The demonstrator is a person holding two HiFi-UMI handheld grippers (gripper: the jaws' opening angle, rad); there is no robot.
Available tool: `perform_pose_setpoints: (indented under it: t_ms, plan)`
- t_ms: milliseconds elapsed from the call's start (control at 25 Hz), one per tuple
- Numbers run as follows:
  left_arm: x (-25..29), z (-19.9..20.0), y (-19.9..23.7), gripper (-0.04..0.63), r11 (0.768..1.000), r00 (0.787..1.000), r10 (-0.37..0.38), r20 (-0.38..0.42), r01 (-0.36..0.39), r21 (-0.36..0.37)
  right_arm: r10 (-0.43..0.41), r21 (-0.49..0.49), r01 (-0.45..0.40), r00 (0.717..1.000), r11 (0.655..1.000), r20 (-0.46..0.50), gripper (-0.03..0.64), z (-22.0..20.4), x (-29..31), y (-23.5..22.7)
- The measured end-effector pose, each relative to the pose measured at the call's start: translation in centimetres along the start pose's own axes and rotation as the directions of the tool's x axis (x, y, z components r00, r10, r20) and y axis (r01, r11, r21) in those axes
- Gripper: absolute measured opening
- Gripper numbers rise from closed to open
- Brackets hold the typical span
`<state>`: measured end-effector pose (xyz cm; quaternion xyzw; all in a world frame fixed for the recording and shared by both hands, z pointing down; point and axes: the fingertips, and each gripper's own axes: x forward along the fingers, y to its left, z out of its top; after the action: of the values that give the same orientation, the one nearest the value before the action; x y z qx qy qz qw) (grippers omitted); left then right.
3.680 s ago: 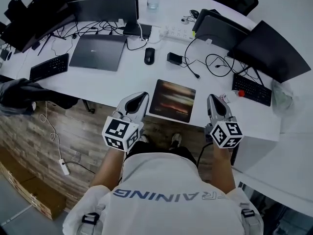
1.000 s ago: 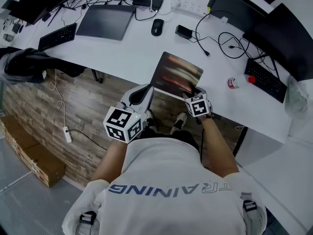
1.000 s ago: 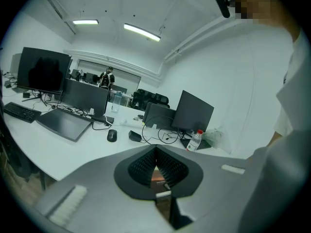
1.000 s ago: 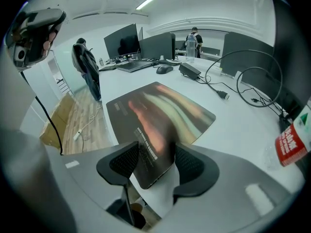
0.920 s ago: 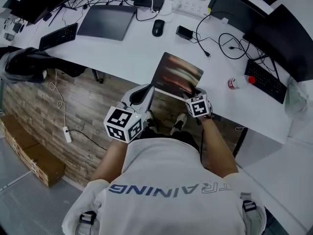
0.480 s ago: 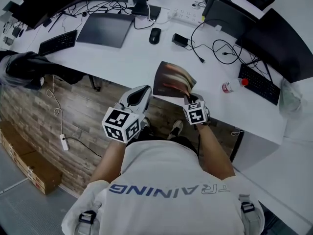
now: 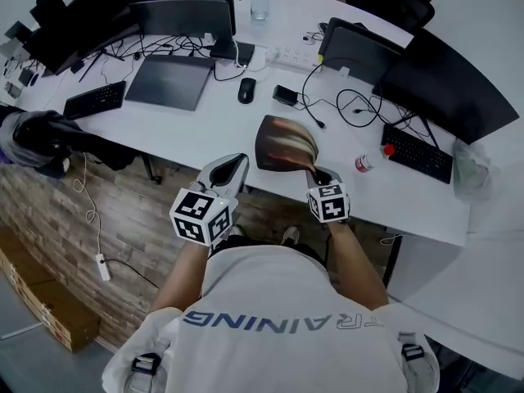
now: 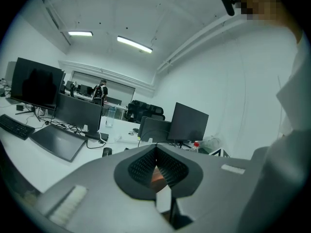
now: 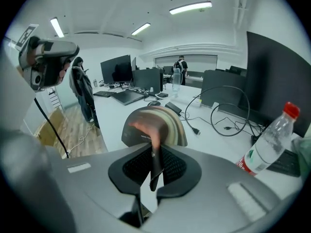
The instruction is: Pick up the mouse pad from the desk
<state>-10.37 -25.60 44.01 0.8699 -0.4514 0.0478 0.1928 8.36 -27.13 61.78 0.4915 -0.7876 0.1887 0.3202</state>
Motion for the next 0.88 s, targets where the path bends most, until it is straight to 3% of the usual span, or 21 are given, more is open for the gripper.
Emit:
perform_pose_setpoints:
  t_ms: [240, 480, 880]
  plan:
    - [0.6, 2.2, -0.7, 0.0, 0.999, 0.999, -0.012, 0.036, 0.01, 0.039, -0.048, -0.005, 0.049, 0.991, 0.999, 0.123, 0.041, 4.8, -3.7, -2.0]
    - [0.6, 4.3, -1.8, 0.0, 0.997, 0.996, -0.034, 0.078, 0.028, 0.069, -0.077, 0.035, 0.071, 0.959, 0.997, 0.272, 0.041, 10.4, -8.6, -4.0]
    - [0.6, 4.9, -1.4, 0.0, 0.998, 0.995, 0.005, 0.1, -0.012, 0.068, -0.129, 0.106, 0.085, 0.836, 0.991, 0.533, 0.044, 18.4, -17.3, -6.6]
